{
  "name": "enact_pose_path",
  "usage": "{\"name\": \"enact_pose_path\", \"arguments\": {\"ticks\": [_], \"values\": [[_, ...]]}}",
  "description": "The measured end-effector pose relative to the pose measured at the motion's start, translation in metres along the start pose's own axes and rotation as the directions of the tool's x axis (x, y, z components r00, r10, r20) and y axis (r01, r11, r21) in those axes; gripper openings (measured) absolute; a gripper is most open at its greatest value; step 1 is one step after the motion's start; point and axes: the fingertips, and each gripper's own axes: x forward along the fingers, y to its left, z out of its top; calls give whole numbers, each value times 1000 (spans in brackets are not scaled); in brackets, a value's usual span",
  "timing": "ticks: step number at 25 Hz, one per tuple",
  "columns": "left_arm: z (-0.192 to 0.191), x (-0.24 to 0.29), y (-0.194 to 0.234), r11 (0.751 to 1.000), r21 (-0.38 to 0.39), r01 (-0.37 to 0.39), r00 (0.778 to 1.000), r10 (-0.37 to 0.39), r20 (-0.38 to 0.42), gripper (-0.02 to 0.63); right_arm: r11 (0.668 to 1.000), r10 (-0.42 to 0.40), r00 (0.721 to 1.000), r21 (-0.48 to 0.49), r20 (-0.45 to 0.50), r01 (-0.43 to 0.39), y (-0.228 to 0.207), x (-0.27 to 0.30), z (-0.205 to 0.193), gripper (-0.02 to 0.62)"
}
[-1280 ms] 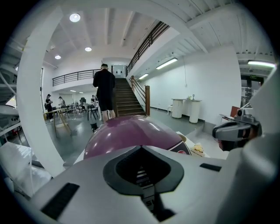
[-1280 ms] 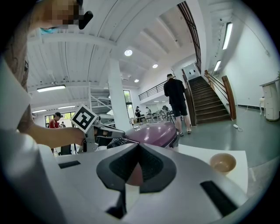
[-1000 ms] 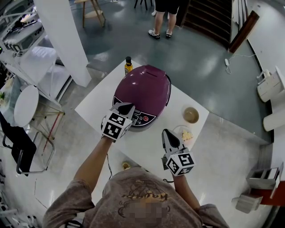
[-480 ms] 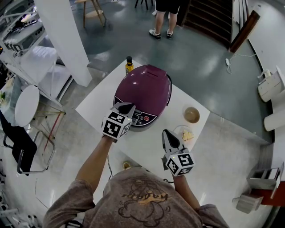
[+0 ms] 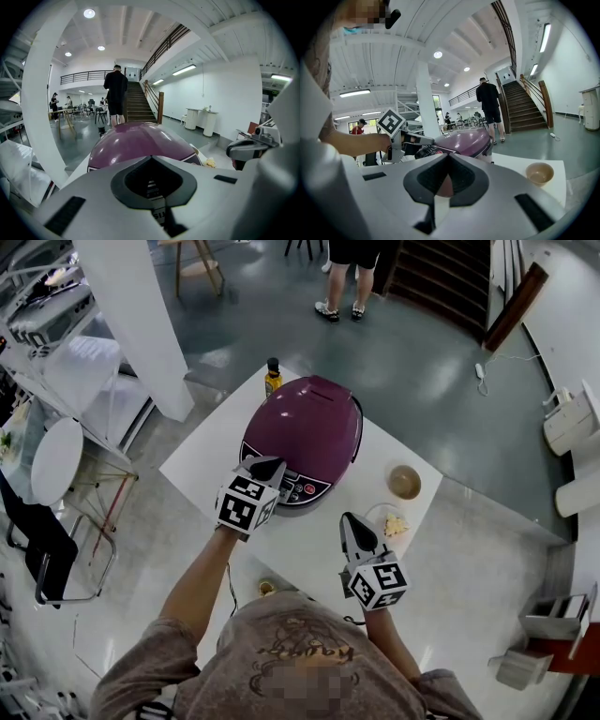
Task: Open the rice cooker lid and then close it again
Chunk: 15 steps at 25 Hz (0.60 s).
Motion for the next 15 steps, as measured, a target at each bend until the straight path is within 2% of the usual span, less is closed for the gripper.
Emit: {"name": "enact_pose_path", "arguments": {"ticks": [15], "values": [[-1, -1, -1, 1000, 2, -4, 1000, 4, 0, 20, 1000, -8, 1000, -5, -1, 8, -2, 0, 0, 2]]}}
